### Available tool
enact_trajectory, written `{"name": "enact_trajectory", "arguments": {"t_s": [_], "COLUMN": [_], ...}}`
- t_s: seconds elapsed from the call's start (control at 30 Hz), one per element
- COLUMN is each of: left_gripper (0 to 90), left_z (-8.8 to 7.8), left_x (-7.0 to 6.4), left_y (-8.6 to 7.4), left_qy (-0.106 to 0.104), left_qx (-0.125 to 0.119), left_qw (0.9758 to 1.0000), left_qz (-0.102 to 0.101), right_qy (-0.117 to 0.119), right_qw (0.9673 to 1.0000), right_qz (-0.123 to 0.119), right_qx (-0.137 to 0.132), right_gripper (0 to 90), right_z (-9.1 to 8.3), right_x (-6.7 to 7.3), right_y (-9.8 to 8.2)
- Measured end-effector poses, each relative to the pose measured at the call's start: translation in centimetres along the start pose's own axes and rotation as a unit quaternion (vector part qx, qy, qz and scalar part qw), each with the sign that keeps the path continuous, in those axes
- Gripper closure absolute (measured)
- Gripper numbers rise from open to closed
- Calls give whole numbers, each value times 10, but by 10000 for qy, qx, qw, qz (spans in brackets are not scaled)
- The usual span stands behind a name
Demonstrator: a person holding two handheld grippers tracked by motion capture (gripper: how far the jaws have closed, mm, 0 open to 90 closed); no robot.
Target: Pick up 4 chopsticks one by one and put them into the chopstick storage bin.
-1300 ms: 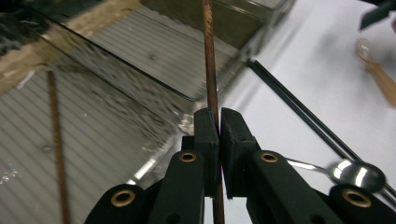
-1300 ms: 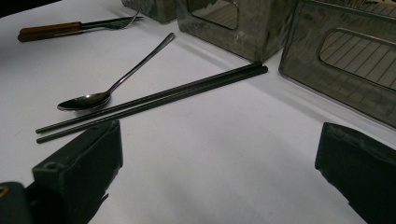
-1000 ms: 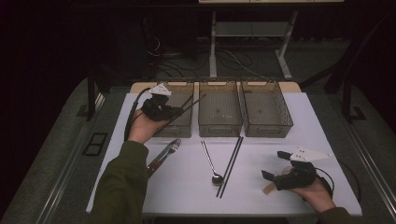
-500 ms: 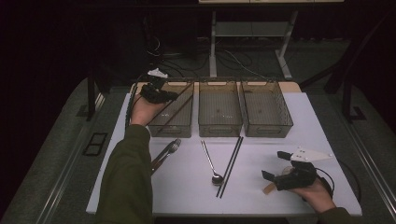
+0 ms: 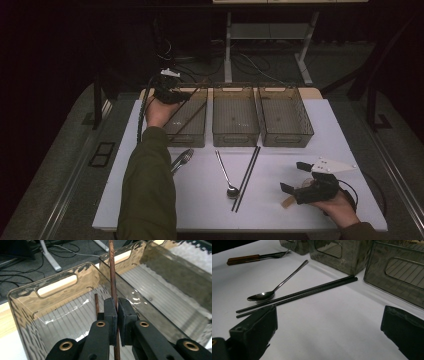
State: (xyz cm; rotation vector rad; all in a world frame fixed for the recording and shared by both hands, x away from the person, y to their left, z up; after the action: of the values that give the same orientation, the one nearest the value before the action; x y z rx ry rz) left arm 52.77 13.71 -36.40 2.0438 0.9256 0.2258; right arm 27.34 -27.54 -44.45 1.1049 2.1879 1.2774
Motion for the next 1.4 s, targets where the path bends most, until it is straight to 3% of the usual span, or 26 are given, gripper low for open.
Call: {"name": "enact_trajectory", "arguments": {"t_s": [0.13,0.23,0.4,0.5,0.53,0.57,0.67,1.0,1.1,1.23,1.4], "left_gripper": [853,853,852,843,811,719,655,479,424,371,305], "left_z": [11,15,22,26,27,28,27,18,15,10,2], "left_x": [-1,0,4,6,8,9,10,5,2,-7,-17], "left_y": [-3,-7,-18,-24,-26,-27,-29,-25,-24,-25,-27], "left_qy": [73,120,182,407,533,616,633,580,461,234,163], "left_qx": [123,86,243,386,408,446,447,241,174,106,78], "left_qw": [9999,9999,9994,9983,9974,9967,9966,9979,9984,9995,9998], "left_qz": [97,16,-140,-163,-264,-289,-277,-185,-261,-202,-69], "right_qy": [9,21,36,39,40,40,36,27,24,26,21], "right_qw": [10000,10000,10000,10000,10000,10000,10000,10000,10000,10000,10000], "right_qz": [-2,-9,-11,-7,-8,-8,-12,4,3,-2,-26], "right_qx": [-2,-8,-20,-20,-15,-13,-6,2,4,5,14], "right_gripper": [10,10,10,10,10,10,10,10,10,10,10], "right_z": [0,0,0,0,0,0,0,1,1,1,2], "right_x": [0,0,0,1,1,1,1,0,0,0,0], "right_y": [0,0,0,0,0,0,0,0,0,1,1]}}
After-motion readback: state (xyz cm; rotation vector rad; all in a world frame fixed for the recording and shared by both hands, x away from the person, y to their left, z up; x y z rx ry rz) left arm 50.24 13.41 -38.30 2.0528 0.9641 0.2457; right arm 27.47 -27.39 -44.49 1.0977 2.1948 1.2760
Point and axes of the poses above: each handheld gripper's, and its own axes: z roughly forward along the jaws, y roughly out of its top, x roughly to its left, the point moved 3 cm from there along z, roughly forward along the jaws, and after that the axes turned 8 degrees about -y, right-handed, at the moved point
